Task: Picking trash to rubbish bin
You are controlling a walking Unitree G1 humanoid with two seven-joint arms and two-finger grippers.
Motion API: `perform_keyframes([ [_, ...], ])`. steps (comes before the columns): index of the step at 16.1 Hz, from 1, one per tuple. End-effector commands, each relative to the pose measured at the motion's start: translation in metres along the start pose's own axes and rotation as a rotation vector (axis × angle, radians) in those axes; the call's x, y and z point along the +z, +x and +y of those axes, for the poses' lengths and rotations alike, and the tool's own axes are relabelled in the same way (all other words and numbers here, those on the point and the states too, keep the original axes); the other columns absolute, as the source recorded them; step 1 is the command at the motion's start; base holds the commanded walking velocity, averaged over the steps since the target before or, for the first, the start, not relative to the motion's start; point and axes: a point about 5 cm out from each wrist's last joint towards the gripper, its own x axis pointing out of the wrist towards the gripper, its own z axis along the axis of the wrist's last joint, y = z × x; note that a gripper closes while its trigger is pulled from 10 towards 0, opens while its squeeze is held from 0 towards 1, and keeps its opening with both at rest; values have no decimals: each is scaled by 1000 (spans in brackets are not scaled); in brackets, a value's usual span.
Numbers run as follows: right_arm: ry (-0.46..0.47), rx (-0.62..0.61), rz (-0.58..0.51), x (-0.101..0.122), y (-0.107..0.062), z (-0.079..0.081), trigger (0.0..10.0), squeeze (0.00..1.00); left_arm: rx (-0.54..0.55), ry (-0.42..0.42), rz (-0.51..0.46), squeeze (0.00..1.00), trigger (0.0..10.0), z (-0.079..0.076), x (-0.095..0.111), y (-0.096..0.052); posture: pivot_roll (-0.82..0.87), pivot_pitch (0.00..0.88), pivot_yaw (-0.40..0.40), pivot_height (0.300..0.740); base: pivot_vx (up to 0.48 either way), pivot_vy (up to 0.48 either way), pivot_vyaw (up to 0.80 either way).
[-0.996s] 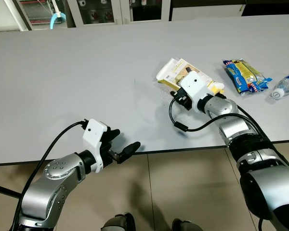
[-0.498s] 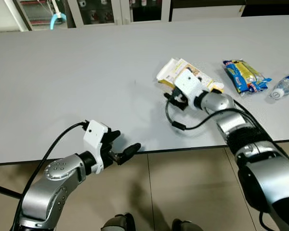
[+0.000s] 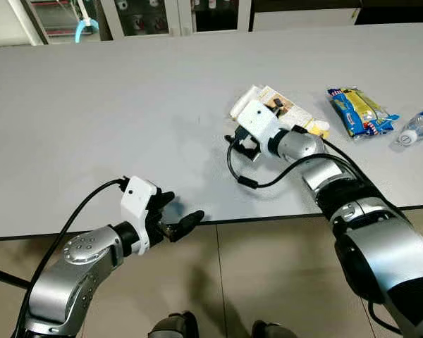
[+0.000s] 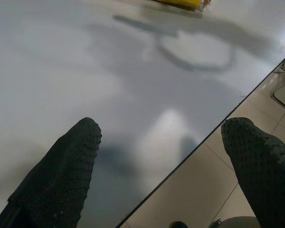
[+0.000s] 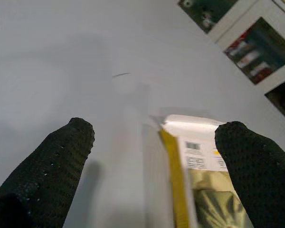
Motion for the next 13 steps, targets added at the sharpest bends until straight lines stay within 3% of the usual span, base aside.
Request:
perform_keyframes([
  [1, 16, -19, 9, 1, 1, -1, 10000, 514, -17, 14, 8, 0, 10000, -3, 1, -3, 29, 142, 76, 740, 0, 0, 0],
  [4, 76, -80, 59, -8, -1, -6, 10000, 486, -16, 14, 13, 0, 10000, -3, 0, -4, 36, 146, 78, 740, 0, 0, 0],
  [5, 118, -87, 71, -10, -1, -8, 10000, 325, -16, 14, 13, 0, 10000, -3, 1, -4, 36, 146, 78, 740, 0, 0, 0],
  [6, 135, -93, 75, -11, -2, -9, 10000, 0, -16, 14, 13, 0, 10000, -3, 1, -4, 36, 146, 78, 740, 0, 0, 0],
  [10, 187, -118, 111, -20, -5, -10, 10000, 0, -17, 14, 15, 0, 10000, -4, 1, -5, 39, 149, 80, 740, 0, 0, 0],
  [13, 236, -106, 175, -38, -8, 1, 10000, 0, -17, 14, 18, 0, 10000, -4, 0, -5, 42, 149, 81, 740, 0, 0, 0],
])
